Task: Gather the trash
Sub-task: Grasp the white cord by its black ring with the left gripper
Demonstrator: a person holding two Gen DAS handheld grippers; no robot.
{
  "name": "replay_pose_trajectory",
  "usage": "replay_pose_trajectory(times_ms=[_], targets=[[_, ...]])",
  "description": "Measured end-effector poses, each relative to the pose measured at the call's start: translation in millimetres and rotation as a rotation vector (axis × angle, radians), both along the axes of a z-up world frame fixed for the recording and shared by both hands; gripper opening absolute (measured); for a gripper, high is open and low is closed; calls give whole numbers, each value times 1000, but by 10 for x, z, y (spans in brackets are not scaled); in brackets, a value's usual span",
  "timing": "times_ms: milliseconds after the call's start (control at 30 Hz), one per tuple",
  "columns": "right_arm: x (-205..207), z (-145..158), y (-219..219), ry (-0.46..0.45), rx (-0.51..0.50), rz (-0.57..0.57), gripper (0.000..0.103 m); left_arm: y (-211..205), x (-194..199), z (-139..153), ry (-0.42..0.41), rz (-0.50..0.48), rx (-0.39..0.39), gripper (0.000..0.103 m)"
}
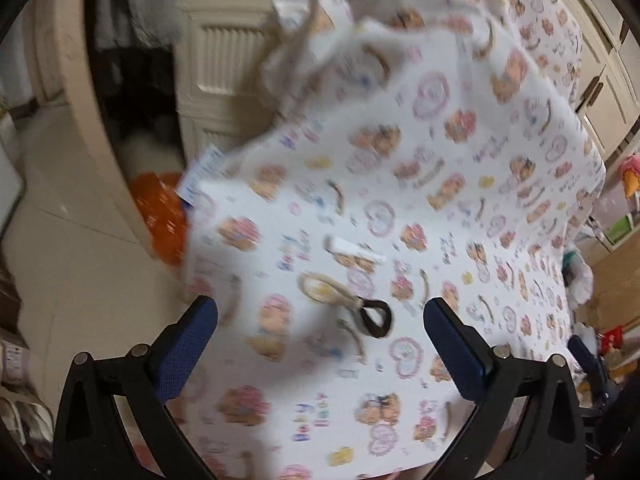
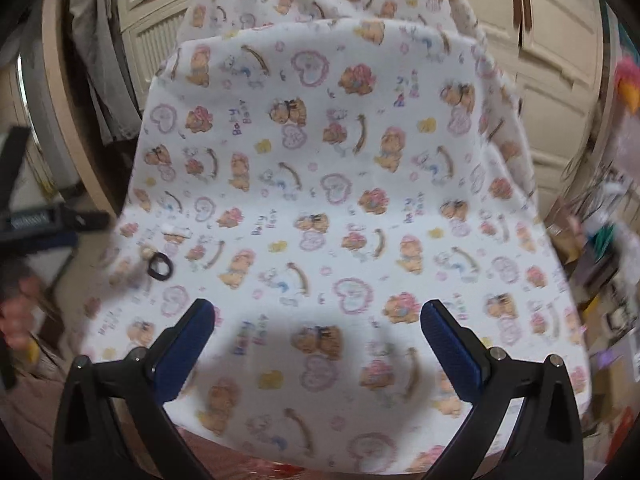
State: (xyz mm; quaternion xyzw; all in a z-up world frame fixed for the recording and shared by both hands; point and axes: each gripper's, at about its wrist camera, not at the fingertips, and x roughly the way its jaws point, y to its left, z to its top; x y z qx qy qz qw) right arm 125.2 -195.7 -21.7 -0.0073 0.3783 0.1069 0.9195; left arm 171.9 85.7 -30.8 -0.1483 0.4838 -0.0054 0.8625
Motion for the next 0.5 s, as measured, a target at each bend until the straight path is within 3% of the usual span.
replay_pose_trajectory(times_ms=[133, 233, 500], targets=[[42, -16, 112, 28, 18, 45, 85, -174, 137, -177, 83, -9, 9, 89], [63, -47, 216, 40, 11, 77, 75, -277, 182, -254, 111, -35, -27, 82], [30, -73, 322, 36, -4, 120, 66, -476, 234, -364, 134, -46, 59, 53]])
